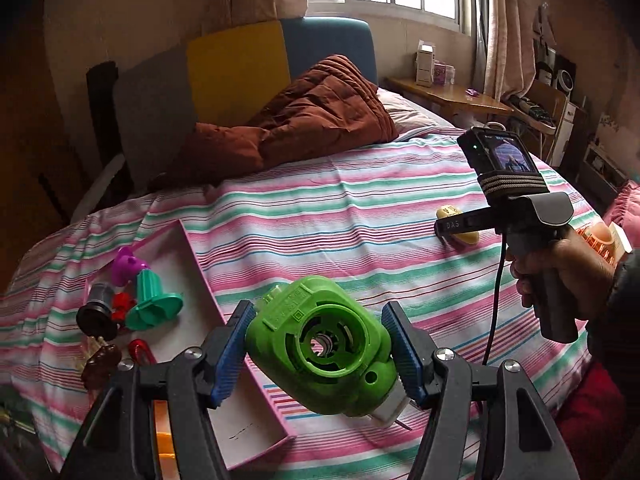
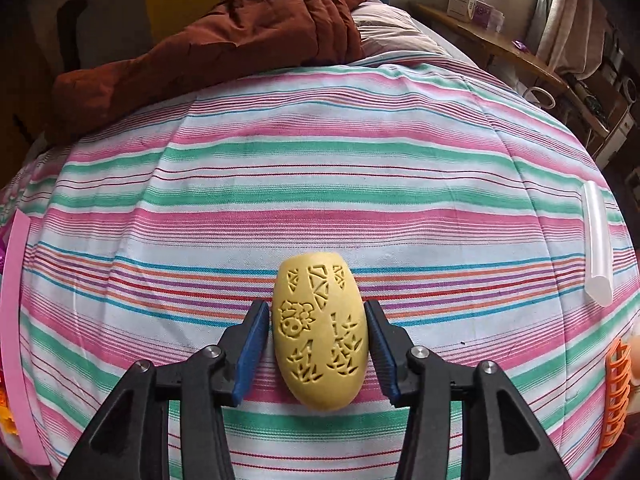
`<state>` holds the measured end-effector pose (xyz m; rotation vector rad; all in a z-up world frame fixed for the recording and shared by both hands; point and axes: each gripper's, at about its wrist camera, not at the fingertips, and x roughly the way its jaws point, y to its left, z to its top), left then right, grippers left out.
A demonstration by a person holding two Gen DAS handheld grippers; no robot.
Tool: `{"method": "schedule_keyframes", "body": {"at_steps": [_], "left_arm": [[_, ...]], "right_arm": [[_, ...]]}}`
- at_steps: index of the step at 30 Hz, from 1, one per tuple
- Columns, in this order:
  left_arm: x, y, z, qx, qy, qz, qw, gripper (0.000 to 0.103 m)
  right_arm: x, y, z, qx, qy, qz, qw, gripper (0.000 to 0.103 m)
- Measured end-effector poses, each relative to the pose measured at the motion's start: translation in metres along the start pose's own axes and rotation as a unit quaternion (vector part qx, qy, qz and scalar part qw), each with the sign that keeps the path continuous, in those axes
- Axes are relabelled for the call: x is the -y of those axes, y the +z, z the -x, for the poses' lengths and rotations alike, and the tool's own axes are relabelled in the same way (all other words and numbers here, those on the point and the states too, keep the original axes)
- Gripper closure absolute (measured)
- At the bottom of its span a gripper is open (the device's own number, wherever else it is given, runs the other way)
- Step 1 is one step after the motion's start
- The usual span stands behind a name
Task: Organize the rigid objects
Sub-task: 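Close the right tool on the yellow egg while the left tool lifts the green device, then carry the green device into the tray and open the left tool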
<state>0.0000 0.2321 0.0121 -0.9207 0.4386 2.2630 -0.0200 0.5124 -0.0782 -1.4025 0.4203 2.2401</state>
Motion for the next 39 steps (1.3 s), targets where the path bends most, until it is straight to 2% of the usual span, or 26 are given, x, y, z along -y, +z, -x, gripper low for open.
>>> {"method": "schedule_keyframes", "body": {"at_steps": [7, 16, 25, 39], "left_arm": [[-0.015, -0.011, 0.013, 0.0, 0.017, 0.012, 0.9998, 0.037], [-0.029, -0.019, 0.032, 0.014, 0.025, 0.022, 0.9993, 0.037], [-0.038, -0.026, 0.043, 0.022, 0.032, 0.028, 0.9988, 0.037], [-0.045, -0.034, 0.05, 0.024, 0.044, 0.032, 0.9982, 0.037]], "right_arm": [[-0.015, -0.013, 0.005, 0.008, -0.009, 0.032, 0.999, 0.059], [-0.039, -0.039, 0.018, -0.004, 0.005, 0.056, 0.998, 0.059], [-0.052, -0.062, 0.027, 0.031, 0.012, 0.068, 0.997, 0.059], [-0.055, -0.071, 0.028, 0.061, 0.006, 0.076, 0.995, 0.059]]}}
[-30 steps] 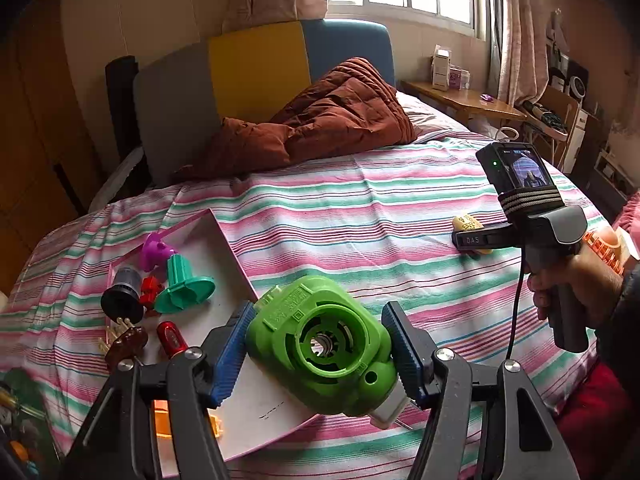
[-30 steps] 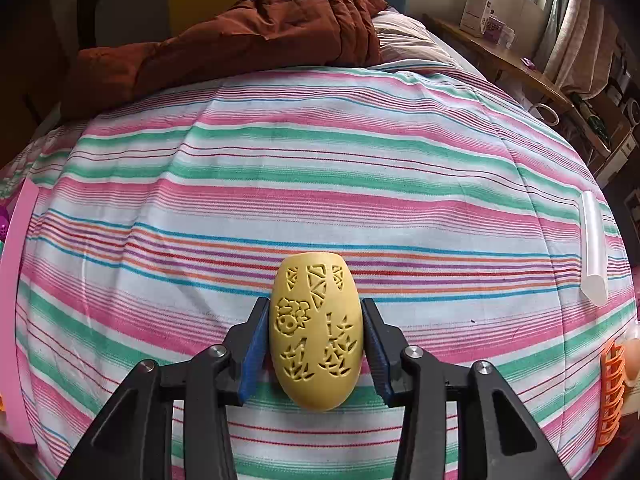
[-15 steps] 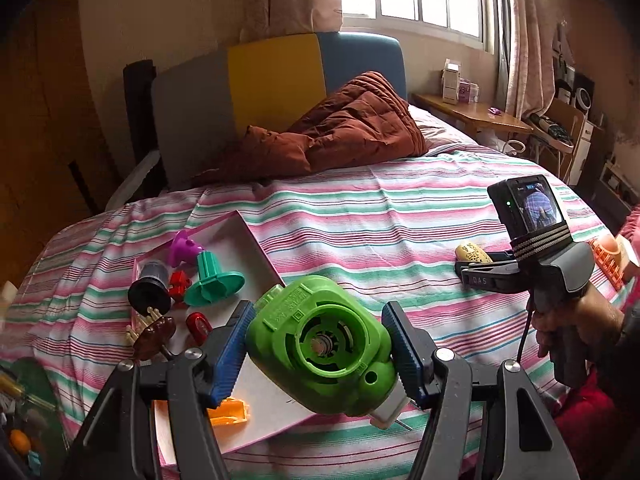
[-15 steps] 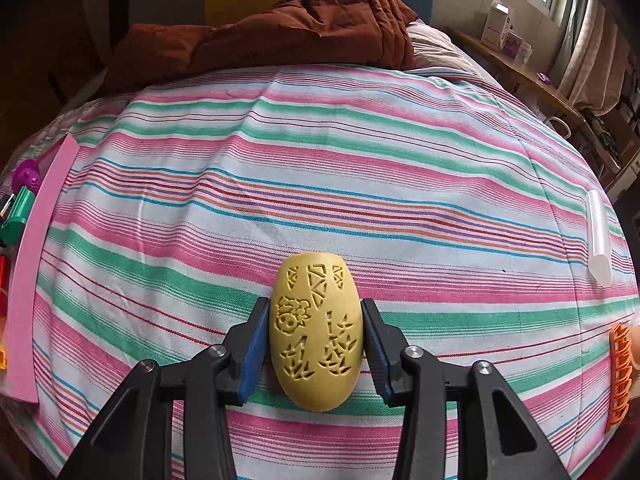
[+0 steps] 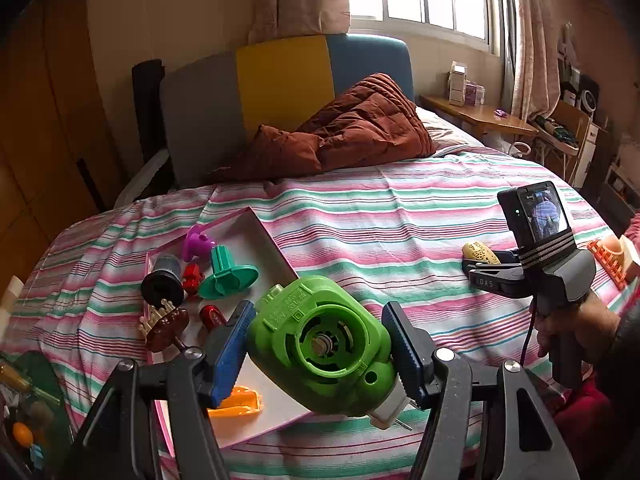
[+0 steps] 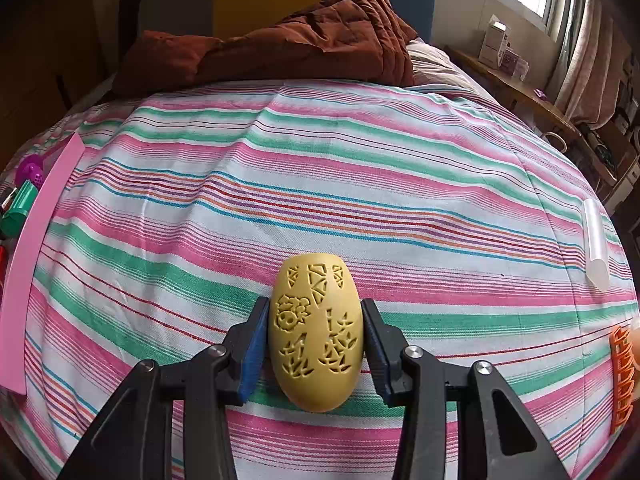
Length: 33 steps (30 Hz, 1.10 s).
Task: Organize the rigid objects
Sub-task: 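Carry the green device into the tray and open the left tool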
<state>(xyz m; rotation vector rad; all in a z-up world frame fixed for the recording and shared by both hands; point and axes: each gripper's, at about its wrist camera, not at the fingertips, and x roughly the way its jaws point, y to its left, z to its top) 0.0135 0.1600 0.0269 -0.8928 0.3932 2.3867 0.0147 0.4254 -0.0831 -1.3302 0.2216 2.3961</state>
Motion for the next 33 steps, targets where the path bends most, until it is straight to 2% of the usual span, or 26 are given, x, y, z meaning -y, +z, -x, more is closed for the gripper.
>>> {"method": "schedule_keyframes", "body": {"at_steps": [10, 15, 17, 21, 24, 30, 33], "left_arm": [[-0.013, -0.004, -0.008, -0.01, 0.011, 0.009, 0.9999, 0.037], [-0.039, -0.011, -0.03, -0.034, 0.021, 0.044, 0.9982, 0.037], [-0.056, -0.014, -0.039, -0.046, 0.007, 0.077, 0.996, 0.037], [-0.099, -0.019, -0.049, -0.061, -0.012, 0.156, 0.9858, 0.037], [-0.115, -0.022, -0.053, -0.058, 0.0, 0.169, 0.9839, 0.037], [-0.122, -0.019, -0.072, -0.077, -0.029, 0.194, 0.9775, 0.037], [-0.114, -0.011, -0.083, -0.08, -0.043, 0.191, 0.9774, 0.037]], "right_arm": [[-0.003, 0.0, -0.001, 0.002, -0.003, -0.001, 1.0, 0.059], [-0.003, 0.0, -0.002, 0.003, -0.003, -0.001, 1.0, 0.059], [-0.003, 0.0, -0.002, 0.002, -0.002, -0.002, 1.0, 0.059], [-0.003, 0.001, -0.002, -0.001, -0.002, -0.002, 1.0, 0.059], [-0.005, 0.001, -0.002, -0.003, -0.003, -0.001, 1.0, 0.059], [-0.005, 0.004, -0.003, -0.007, -0.002, 0.0, 1.0, 0.059], [-0.005, 0.004, -0.004, -0.007, -0.002, 0.001, 1.0, 0.059]]}}
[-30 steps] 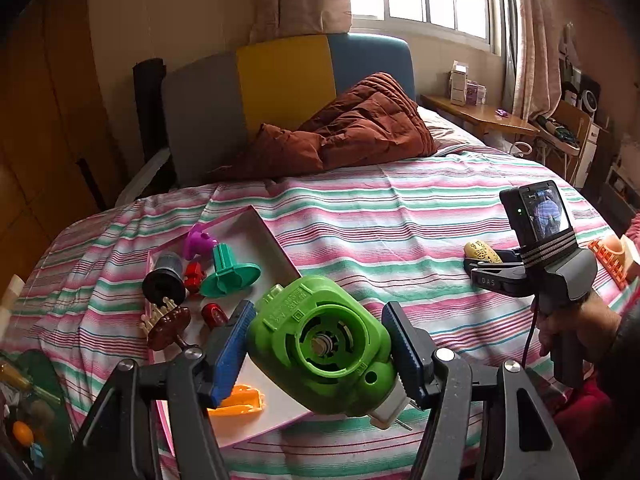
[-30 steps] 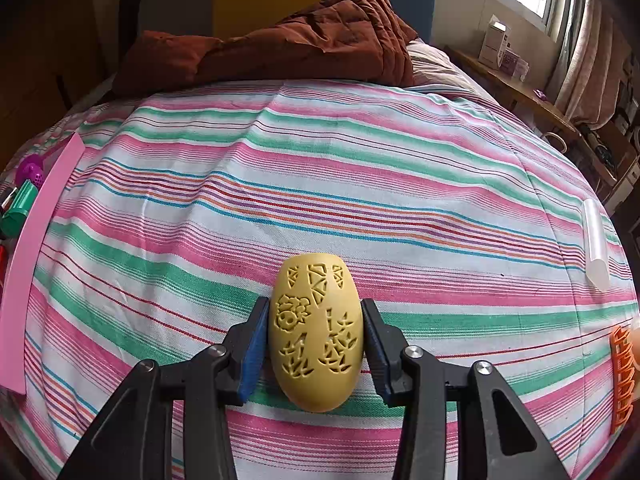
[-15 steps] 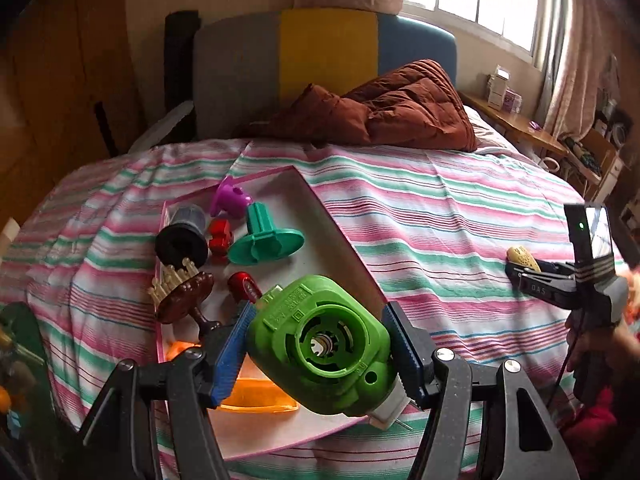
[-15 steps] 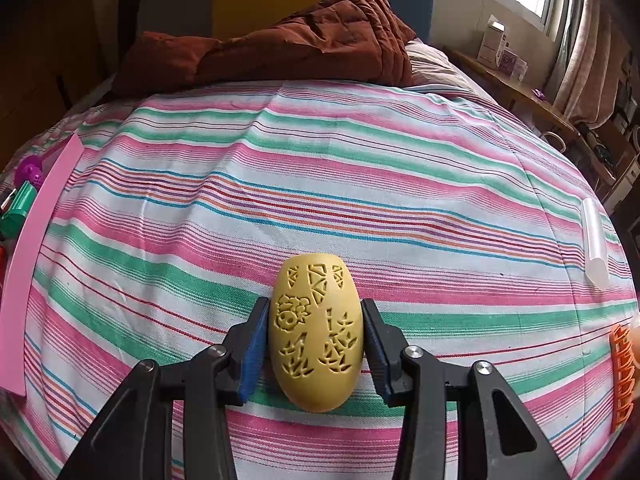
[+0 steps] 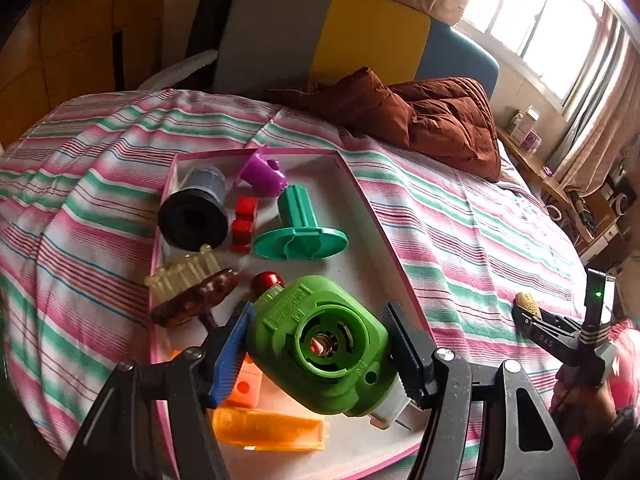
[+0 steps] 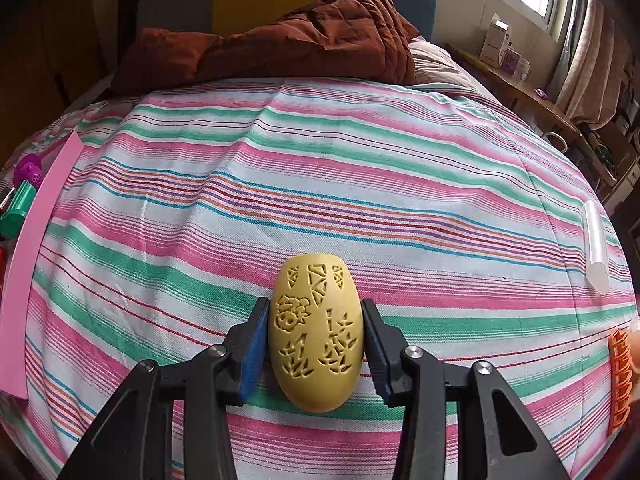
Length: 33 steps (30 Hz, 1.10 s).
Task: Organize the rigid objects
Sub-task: 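Carry the green device into the tray and open the left tool, then withdraw the left tool from the tray while the right tool holds the yellow egg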
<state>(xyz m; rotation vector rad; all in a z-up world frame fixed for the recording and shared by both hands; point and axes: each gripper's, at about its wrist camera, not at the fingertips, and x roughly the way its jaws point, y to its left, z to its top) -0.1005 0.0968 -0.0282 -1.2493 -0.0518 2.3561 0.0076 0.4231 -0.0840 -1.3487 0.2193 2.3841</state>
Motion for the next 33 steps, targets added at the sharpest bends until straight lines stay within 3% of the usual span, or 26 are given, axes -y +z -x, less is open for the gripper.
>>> {"method": "schedule_keyframes", "body": {"at_steps": [11, 15, 22, 28, 33], "left_arm": [[0.006, 0.023, -0.047, -0.017, 0.026, -0.009, 0.9995, 0.037], [0.008, 0.033, -0.051, -0.004, 0.039, -0.028, 0.9988, 0.03], [0.001, 0.03, -0.025, 0.027, 0.057, -0.015, 0.9979, 0.027], [0.003, 0.006, 0.005, 0.044, 0.096, -0.039, 0.9936, 0.024], [0.004, -0.015, 0.024, 0.045, 0.104, -0.04, 0.9927, 0.023]], "right_arm": [[-0.002, 0.001, -0.001, -0.001, 0.0, 0.001, 1.0, 0.059], [-0.001, 0.001, 0.0, -0.001, 0.0, 0.0, 1.0, 0.059], [-0.001, 0.001, -0.001, 0.0, -0.001, 0.001, 1.0, 0.059], [-0.001, 0.001, -0.002, 0.001, -0.004, 0.005, 1.0, 0.059], [-0.002, 0.001, -0.003, 0.003, -0.007, 0.008, 1.0, 0.059]]}}
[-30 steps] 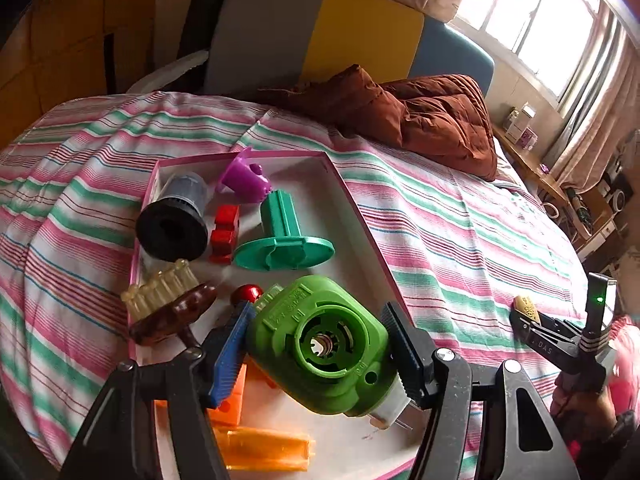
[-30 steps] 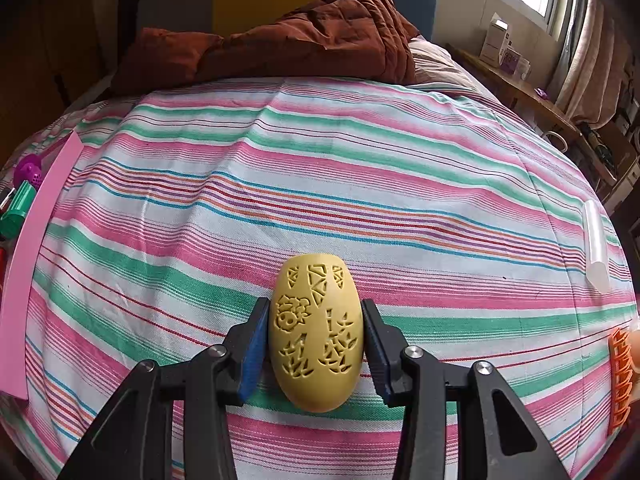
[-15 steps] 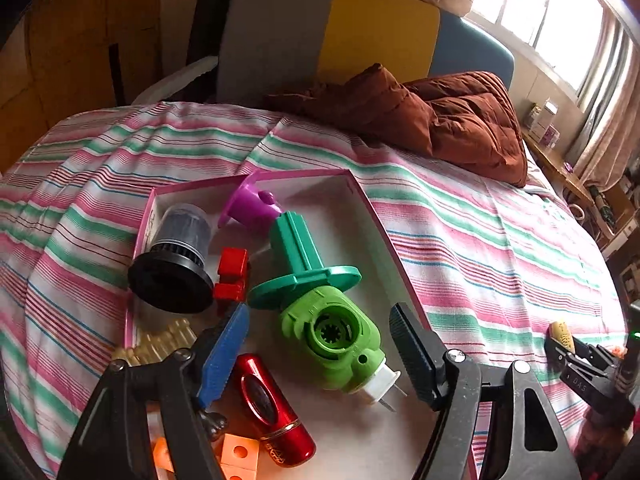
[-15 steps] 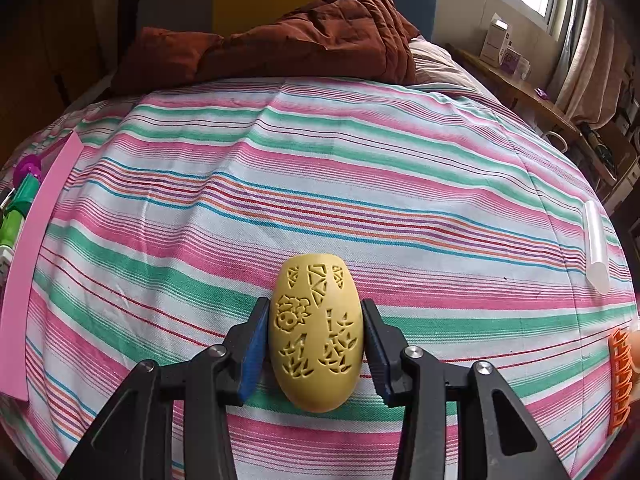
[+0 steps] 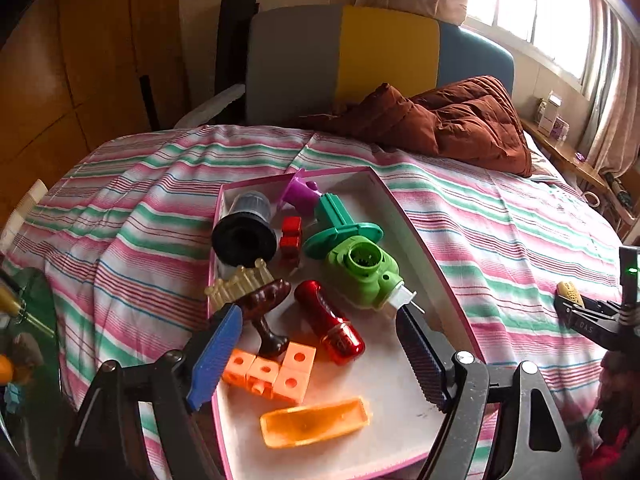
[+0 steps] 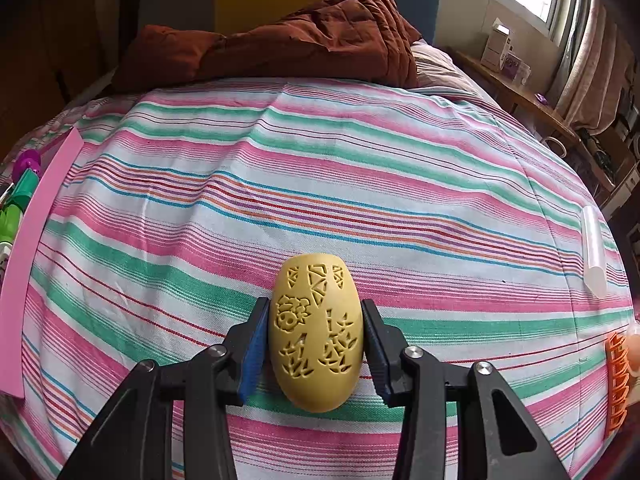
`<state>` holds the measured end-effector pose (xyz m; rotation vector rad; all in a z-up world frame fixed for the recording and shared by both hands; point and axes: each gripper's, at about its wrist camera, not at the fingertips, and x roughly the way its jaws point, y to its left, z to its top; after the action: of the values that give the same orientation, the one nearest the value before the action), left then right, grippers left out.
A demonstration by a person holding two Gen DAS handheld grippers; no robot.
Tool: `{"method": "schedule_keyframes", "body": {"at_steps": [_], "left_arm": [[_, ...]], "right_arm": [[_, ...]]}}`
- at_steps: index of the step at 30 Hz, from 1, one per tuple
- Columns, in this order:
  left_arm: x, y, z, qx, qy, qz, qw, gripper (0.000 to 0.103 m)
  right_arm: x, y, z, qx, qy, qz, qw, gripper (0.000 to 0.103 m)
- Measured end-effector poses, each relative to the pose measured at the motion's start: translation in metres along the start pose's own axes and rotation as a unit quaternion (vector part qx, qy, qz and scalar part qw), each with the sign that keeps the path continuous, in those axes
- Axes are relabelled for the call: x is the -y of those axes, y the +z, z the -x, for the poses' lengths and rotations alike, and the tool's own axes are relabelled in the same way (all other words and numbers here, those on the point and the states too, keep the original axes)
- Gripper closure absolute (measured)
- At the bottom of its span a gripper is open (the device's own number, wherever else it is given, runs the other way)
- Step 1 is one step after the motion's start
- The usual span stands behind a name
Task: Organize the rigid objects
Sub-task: 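Withdraw the left tool from the tray while the right tool holds the yellow egg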
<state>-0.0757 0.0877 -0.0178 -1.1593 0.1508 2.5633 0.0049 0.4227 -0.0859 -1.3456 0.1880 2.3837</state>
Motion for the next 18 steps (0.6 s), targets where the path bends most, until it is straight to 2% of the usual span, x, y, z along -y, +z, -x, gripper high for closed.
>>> {"method": "schedule_keyframes", "body": {"at_steps": [12, 18], "left_arm": [[-0.009, -0.024, 0.044, 0.024, 0.018, -0.004, 0.9995, 0.021], [-0.021, -0.031, 0.051, 0.026, 0.029, 0.005, 0.9992, 0.021]], "right_arm": [[-0.002, -0.002, 0.0, 0.01, -0.008, 0.006, 1.0, 0.059], [-0.004, -0.002, 0.0, 0.006, -0.014, 0.008, 1.0, 0.059]]}}
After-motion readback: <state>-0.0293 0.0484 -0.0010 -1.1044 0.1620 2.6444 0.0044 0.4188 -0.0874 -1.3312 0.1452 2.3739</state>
